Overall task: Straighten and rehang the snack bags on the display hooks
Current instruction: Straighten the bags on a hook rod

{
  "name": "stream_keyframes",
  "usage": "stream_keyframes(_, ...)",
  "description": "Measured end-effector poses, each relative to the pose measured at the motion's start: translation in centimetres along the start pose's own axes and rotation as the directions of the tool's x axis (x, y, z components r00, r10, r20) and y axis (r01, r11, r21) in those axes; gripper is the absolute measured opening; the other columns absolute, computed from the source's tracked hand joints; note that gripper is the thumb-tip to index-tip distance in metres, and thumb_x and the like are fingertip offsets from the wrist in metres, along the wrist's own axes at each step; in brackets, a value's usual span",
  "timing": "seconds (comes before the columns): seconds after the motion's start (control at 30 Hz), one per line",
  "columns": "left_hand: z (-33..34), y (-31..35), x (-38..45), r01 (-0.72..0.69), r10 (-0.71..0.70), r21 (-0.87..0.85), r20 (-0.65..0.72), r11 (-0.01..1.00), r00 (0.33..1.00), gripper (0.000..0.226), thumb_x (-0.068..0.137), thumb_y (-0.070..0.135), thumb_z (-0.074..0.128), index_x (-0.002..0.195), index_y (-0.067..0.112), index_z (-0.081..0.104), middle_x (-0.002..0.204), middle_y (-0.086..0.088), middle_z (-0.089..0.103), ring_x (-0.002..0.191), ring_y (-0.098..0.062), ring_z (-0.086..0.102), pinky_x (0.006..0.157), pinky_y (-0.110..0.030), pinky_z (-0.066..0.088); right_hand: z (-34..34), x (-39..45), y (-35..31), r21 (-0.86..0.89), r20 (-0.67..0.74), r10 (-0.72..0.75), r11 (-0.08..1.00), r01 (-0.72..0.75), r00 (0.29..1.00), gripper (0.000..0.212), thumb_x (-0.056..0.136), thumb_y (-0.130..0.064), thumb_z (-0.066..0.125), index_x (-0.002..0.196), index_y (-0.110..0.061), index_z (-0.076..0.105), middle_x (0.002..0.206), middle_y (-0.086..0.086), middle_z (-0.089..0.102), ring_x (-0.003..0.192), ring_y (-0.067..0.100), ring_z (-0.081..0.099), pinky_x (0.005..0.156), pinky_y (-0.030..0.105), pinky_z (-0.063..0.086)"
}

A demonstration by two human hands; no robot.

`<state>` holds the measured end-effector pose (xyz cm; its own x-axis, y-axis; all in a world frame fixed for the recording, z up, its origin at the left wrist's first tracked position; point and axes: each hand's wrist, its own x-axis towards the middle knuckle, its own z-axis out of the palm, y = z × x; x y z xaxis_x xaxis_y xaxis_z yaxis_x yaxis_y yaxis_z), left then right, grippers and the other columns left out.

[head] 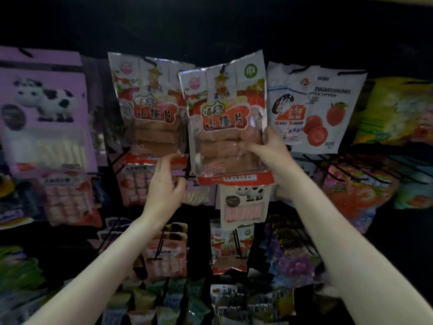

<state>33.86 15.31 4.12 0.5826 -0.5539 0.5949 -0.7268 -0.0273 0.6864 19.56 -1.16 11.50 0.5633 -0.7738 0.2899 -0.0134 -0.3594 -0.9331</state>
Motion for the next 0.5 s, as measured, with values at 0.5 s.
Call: stream_keyframes(0.5,-3.4,0.5,-1.8,0.081,-0.086,-0.58,0.02,0.81,0.996,0.014,0.078,0.025,0.072,0.071,0.032,0.062,0.07,0.012,0.068,0.067,-0.006,0.064,0.062,-0.025,0.052,-2.8,-8.9,5.0,-0.18,0.417,0.197,0.975,-0.132,0.888,0.046,0.075,-0.011,0.075,0.112,-0.029,0.053,0.109,-0.018,0.061,0.107,0.005,0.059,0.079,0.013,0.047)
